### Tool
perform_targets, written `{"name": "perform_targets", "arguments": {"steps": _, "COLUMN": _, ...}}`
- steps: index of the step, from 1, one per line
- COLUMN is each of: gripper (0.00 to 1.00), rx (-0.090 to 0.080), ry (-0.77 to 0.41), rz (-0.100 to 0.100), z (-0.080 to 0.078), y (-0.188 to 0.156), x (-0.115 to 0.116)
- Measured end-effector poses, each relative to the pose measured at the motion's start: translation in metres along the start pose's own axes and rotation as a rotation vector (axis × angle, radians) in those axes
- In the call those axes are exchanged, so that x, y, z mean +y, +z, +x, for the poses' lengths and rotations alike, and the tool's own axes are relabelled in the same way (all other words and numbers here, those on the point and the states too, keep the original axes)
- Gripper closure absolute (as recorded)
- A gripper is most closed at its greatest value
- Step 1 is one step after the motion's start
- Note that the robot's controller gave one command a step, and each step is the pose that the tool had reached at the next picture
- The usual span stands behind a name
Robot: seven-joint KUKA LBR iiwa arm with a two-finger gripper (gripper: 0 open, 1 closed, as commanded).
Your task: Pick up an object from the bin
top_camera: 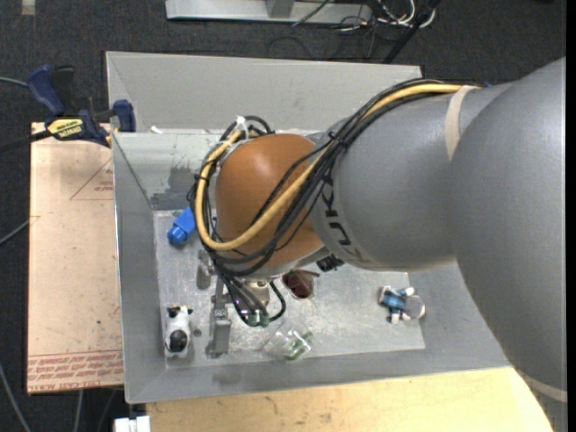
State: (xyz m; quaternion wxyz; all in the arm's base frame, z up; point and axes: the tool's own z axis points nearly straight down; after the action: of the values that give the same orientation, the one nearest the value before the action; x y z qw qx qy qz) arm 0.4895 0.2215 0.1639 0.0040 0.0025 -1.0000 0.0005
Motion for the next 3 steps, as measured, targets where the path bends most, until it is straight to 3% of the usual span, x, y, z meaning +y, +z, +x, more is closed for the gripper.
{"name": "perform_targets", "arguments": {"steps": 1, "gripper": 0.0, "rx": -0.007, "ry": 0.006, "rz": -0.002, "z": -0.002, "y": -0.004, "x": -0.001}}
{"name": "perform_targets", "arguments": {"steps": 2, "gripper": 0.0, "rx": -0.011, "ry": -0.372, "rz": -0.001, "z": -0.002, "y": 0.045, "x": 0.013}}
{"name": "perform_targets", "arguments": {"steps": 3, "gripper": 0.0, "rx": -0.009, "ry": -0.518, "rz": -0.001, "z": 0.001, "y": 0.044, "x": 0.025}}
